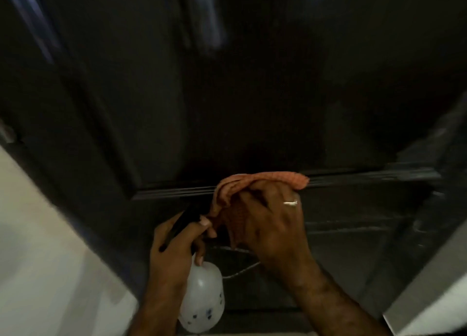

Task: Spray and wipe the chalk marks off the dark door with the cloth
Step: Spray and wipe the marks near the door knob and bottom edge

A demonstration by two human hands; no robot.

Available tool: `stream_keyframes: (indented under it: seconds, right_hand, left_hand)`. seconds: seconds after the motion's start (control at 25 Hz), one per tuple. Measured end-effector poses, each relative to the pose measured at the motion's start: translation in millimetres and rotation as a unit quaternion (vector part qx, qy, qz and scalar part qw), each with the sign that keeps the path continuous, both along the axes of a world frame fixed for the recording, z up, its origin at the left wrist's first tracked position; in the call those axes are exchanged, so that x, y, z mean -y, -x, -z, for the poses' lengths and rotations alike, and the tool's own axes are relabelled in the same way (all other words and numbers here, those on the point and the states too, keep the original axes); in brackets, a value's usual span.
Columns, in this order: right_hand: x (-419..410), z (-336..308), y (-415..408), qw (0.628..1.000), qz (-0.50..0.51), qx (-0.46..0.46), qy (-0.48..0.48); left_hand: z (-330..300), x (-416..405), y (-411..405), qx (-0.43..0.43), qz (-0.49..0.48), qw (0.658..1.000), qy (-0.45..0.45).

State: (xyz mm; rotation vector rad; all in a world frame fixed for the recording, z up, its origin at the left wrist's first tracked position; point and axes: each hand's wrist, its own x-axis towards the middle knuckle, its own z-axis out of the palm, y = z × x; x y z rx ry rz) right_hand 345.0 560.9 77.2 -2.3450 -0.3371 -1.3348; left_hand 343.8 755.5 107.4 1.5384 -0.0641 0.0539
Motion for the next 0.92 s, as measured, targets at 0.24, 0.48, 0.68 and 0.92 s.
stream_keyframes:
  seconds: [0.24,0.48,0.68,0.92]
  right_hand:
    - [208,8,79,0.965,0.225,-0.011,-0.138]
    - [236,30,92,0.931,0.24,0.009,-0.274]
    - [176,20,50,0.983,0.177,0.016,-0.034]
    - [199,46,36,0.949,0.293,0.032,-0.113]
  left_hand:
    - [-1,154,13,-0.022,0.143,0.989,-0.01]
    - [-17,223,32,-0.001,0.198,0.98,-0.029]
    - [-34,206,28,0.058,0.216,0.973,-0.057]
    - [-47,195,20,0.067,0.21,0.974,-0.048]
